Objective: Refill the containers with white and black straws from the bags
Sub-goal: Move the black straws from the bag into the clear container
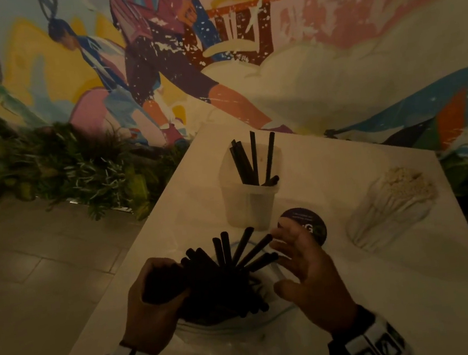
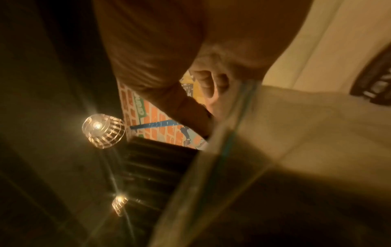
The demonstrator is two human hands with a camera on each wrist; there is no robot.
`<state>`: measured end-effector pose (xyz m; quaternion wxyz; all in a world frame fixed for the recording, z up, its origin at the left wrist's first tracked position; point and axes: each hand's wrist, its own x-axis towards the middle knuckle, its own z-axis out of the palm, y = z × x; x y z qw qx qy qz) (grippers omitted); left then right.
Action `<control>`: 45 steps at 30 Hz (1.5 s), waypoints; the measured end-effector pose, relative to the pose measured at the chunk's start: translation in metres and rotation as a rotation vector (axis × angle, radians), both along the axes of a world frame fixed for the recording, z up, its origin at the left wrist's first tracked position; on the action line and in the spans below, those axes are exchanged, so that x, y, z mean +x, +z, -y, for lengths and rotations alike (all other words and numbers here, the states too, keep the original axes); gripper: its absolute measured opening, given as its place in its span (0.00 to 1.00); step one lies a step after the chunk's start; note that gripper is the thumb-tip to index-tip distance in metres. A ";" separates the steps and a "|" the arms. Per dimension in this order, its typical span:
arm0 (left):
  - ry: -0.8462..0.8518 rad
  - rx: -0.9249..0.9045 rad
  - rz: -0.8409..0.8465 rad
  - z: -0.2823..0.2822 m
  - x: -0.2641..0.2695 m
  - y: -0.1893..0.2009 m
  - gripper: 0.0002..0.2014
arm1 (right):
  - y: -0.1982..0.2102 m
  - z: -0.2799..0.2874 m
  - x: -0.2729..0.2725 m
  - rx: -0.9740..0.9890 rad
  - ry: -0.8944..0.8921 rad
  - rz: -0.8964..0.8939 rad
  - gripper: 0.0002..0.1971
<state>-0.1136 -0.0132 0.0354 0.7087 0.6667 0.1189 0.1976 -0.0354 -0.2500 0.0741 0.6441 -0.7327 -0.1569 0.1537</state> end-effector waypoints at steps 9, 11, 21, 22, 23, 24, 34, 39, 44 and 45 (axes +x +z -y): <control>-0.019 0.012 0.009 0.007 0.000 0.009 0.16 | 0.002 -0.045 0.027 -0.184 0.139 0.316 0.20; -0.010 0.035 0.001 0.007 0.000 0.010 0.18 | -0.002 -0.052 0.020 -0.131 0.112 0.380 0.14; 0.004 0.010 0.011 0.006 -0.003 0.011 0.22 | -0.023 -0.054 -0.002 0.012 0.132 0.338 0.11; 0.013 0.003 0.014 0.008 -0.003 0.012 0.24 | -0.026 -0.052 -0.002 0.019 0.128 0.285 0.12; 0.019 -0.001 0.014 0.009 -0.003 0.013 0.25 | -0.029 -0.051 -0.002 0.030 0.116 0.245 0.12; 0.020 -0.005 0.017 0.010 -0.002 0.014 0.24 | -0.031 -0.050 -0.001 0.040 0.103 0.220 0.11; -0.003 0.013 0.009 0.009 -0.002 0.012 0.24 | -0.030 -0.050 0.008 0.007 -0.057 0.358 0.12; -0.016 0.001 0.017 0.007 -0.003 0.008 0.19 | -0.034 -0.047 0.013 -0.077 0.002 0.435 0.03; -0.021 0.036 0.013 0.007 -0.001 0.010 0.17 | -0.048 -0.051 0.020 -0.067 -0.012 0.356 0.05; -0.017 0.044 0.008 0.006 -0.001 0.009 0.17 | -0.046 -0.051 0.020 -0.027 -0.029 0.322 0.06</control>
